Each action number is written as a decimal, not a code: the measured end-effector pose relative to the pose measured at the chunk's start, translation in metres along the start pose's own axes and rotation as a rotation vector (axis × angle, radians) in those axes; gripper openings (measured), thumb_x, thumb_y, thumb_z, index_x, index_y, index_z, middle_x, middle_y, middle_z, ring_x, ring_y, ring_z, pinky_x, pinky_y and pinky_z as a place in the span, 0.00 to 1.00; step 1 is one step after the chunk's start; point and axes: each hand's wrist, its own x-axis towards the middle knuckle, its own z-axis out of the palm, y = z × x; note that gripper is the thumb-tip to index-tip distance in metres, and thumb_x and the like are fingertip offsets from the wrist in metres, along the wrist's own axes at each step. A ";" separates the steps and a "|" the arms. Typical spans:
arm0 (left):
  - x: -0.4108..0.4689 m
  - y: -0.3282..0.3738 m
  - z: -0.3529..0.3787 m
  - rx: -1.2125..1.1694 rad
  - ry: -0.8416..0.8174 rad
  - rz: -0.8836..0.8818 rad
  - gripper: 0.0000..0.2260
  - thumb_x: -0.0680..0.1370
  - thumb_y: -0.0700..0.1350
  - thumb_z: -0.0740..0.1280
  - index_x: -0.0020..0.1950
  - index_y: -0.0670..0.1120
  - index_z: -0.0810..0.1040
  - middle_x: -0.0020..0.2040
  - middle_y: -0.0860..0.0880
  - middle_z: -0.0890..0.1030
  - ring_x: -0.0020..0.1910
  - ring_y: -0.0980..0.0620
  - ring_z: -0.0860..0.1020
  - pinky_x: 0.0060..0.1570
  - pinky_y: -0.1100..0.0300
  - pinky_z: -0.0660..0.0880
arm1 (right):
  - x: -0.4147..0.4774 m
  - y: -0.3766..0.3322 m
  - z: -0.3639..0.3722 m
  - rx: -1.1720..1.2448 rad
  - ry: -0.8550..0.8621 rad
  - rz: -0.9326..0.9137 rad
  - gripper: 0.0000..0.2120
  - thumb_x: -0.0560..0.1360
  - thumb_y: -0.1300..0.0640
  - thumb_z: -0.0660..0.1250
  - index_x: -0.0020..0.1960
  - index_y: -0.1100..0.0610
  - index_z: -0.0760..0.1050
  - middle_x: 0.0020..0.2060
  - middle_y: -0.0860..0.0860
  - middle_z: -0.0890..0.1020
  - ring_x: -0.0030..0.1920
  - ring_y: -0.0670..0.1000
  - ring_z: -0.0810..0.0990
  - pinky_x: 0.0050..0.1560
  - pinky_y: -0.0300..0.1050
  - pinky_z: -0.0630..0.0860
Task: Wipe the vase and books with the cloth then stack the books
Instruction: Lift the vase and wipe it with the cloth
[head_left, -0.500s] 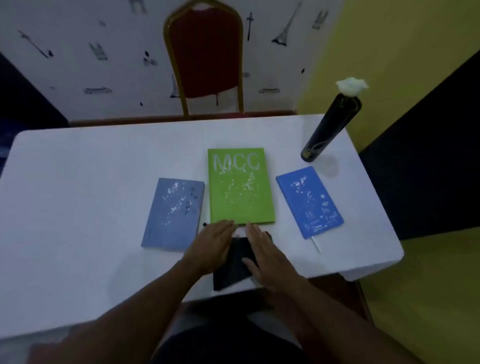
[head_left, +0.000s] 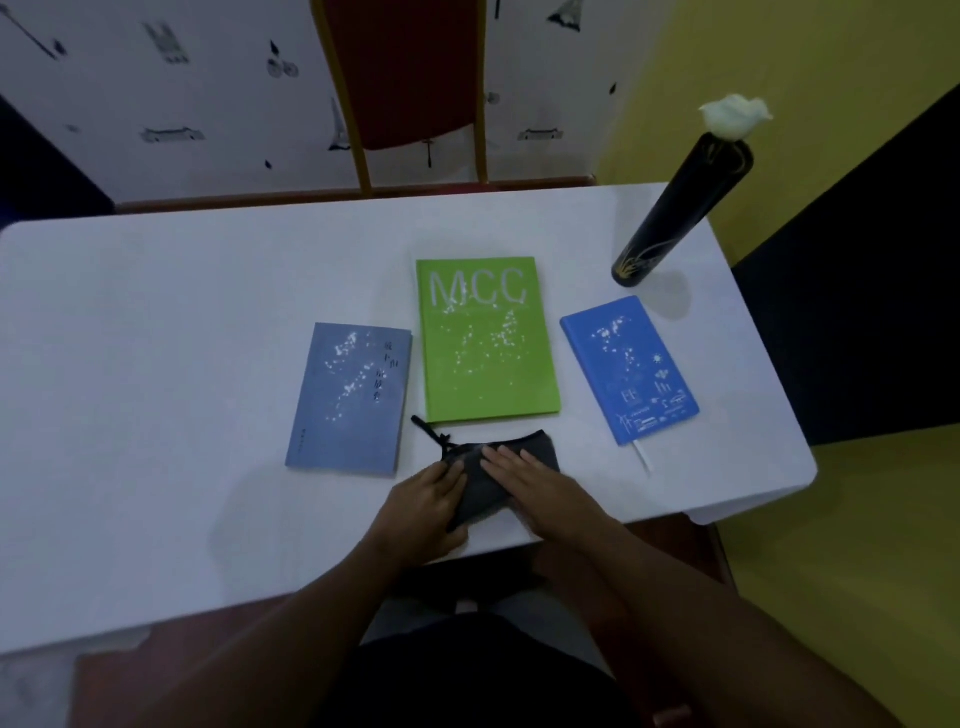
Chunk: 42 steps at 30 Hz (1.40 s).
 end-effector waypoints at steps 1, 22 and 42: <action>0.003 0.000 -0.001 0.011 0.026 0.006 0.24 0.62 0.54 0.76 0.51 0.39 0.86 0.52 0.43 0.87 0.47 0.46 0.84 0.35 0.59 0.80 | 0.000 -0.001 -0.002 0.022 0.029 -0.003 0.39 0.74 0.64 0.72 0.80 0.57 0.58 0.80 0.54 0.65 0.78 0.54 0.67 0.77 0.53 0.66; 0.041 -0.047 -0.053 -0.382 0.133 -0.185 0.25 0.84 0.57 0.50 0.64 0.45 0.81 0.63 0.43 0.83 0.62 0.43 0.79 0.59 0.50 0.78 | 0.014 -0.034 -0.070 0.580 0.332 0.410 0.30 0.70 0.66 0.60 0.72 0.59 0.73 0.68 0.56 0.78 0.68 0.54 0.76 0.72 0.44 0.70; 0.359 0.025 -0.137 -0.462 0.236 -0.320 0.28 0.84 0.58 0.59 0.81 0.46 0.62 0.78 0.45 0.69 0.78 0.45 0.66 0.73 0.50 0.65 | 0.002 0.241 -0.205 0.590 0.615 0.588 0.19 0.79 0.70 0.61 0.68 0.58 0.75 0.61 0.55 0.82 0.61 0.54 0.80 0.57 0.35 0.73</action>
